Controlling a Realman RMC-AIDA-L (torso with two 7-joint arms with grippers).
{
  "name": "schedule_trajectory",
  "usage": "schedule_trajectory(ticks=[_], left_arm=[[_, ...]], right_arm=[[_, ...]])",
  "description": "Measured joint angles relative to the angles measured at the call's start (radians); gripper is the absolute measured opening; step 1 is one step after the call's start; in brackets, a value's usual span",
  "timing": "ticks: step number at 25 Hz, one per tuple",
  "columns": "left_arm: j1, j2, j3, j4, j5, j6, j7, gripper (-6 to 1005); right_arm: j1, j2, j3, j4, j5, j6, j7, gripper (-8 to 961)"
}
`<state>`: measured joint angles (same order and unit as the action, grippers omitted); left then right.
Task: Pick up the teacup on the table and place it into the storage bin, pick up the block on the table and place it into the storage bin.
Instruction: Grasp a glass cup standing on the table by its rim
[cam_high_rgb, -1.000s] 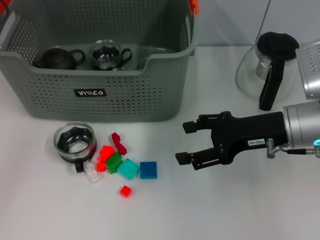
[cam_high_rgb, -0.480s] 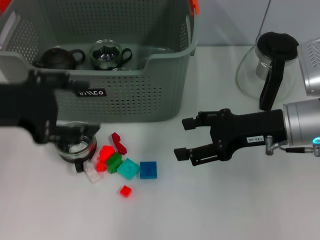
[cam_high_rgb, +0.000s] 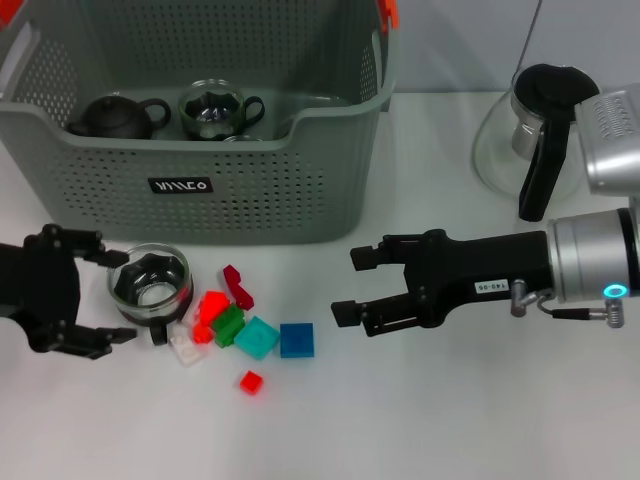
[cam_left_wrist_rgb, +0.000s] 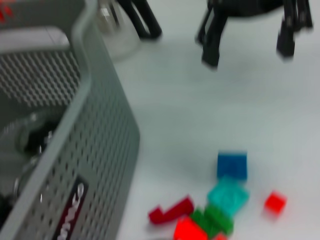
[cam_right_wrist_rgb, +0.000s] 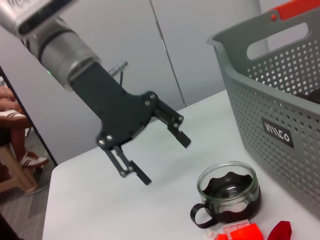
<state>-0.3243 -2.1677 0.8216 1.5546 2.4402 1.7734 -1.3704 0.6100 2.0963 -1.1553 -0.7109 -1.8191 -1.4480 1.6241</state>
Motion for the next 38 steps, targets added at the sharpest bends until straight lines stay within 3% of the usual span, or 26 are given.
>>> schedule_trajectory(ticks=[7,20,38], left_arm=[[-0.019,-0.003,0.115,-0.059,0.126,-0.154,0.072,796],[-0.059,-0.004,0.276,-0.109,0.282,-0.281,0.099,793],[-0.118,-0.002,0.381,-0.209,0.364,-0.319,0.094,790]], right_arm=[[0.037,0.002,0.0,0.068,0.011,0.03,0.015,916],[0.05,0.005,-0.006,0.097,0.04,0.067,0.028,916],[0.053,0.005,0.003,0.114,0.051,0.104,0.028,915]])
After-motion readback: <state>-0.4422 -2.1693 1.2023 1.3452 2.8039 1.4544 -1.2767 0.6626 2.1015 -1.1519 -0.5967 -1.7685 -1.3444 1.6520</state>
